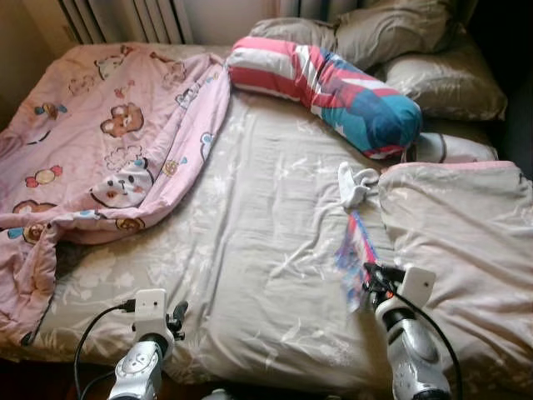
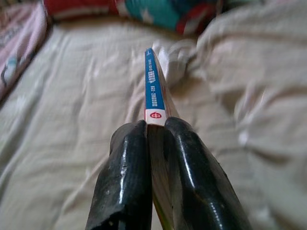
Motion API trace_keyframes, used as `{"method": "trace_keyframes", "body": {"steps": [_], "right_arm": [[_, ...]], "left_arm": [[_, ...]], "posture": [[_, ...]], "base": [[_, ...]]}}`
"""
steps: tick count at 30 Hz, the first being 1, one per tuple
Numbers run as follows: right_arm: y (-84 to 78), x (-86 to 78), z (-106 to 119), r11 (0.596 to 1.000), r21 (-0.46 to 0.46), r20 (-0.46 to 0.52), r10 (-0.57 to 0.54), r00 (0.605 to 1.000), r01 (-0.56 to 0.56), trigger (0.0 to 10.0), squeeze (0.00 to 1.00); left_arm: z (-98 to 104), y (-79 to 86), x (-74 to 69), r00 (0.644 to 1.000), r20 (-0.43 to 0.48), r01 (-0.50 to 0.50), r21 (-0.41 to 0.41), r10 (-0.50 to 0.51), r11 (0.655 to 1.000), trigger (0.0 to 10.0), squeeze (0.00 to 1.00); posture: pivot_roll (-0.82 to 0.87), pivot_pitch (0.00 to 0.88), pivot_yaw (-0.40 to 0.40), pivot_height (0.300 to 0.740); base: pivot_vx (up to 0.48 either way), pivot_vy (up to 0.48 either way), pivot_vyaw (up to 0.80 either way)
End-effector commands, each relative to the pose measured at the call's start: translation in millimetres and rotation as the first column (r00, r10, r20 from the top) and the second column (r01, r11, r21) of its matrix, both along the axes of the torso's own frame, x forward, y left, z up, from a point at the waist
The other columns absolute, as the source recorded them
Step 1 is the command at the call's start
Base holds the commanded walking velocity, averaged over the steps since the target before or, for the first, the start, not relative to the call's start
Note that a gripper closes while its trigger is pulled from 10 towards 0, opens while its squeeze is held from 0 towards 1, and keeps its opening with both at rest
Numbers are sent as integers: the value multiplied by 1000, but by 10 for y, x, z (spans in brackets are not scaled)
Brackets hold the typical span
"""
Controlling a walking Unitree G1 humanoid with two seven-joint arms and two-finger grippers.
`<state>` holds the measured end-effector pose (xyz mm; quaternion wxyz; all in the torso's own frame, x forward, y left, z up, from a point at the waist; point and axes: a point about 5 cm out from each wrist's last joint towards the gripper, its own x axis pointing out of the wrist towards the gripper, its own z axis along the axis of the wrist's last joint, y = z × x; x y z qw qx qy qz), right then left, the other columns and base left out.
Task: Clean up the room
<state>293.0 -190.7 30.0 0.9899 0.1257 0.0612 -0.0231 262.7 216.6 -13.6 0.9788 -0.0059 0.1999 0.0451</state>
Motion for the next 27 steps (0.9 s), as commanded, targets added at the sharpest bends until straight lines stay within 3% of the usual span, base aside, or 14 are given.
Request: {"method": "trace_keyframes", "body": {"steps": [1, 5, 9, 21, 25, 27], "right_arm": [[54, 42, 96, 999, -41, 62, 34, 998, -31, 10000, 0], [136, 58, 84, 995, -76, 57, 62, 996, -57, 10000, 0], [160, 90, 95, 998, -51, 57, 29, 998, -26, 10000, 0], [116, 87, 52, 999, -43, 29, -14, 999, 16, 10000, 0], [148, 100, 46, 1000, -13, 24, -5, 1000, 5, 10000, 0], [180, 127, 58, 999, 50, 31, -5, 999, 4, 10000, 0]], "left_arm": [[-40, 17, -61, 1000, -14, 9, 13, -9, 1000, 10000, 0], [-53, -15, -69, 999, -21, 32, 13, -32, 999, 10000, 0], [-30, 13, -54, 999, -13, 42, 23, -42, 999, 10000, 0], [-48, 55, -109, 999, -14, 50, 35, -50, 998, 10000, 0], [-53, 62, -123, 999, -12, 51, 35, -50, 998, 10000, 0], [-53, 63, -131, 999, -8, 51, 35, -50, 998, 10000, 0]], "posture": [[48, 226, 28, 740], [56, 219, 42, 740], [60, 219, 52, 740], [71, 218, 58, 678], [80, 217, 56, 678], [83, 220, 58, 678]], "base": [[0, 0, 0], [0, 0, 0], [0, 0, 0], [0, 0, 0], [0, 0, 0], [0, 0, 0]]}}
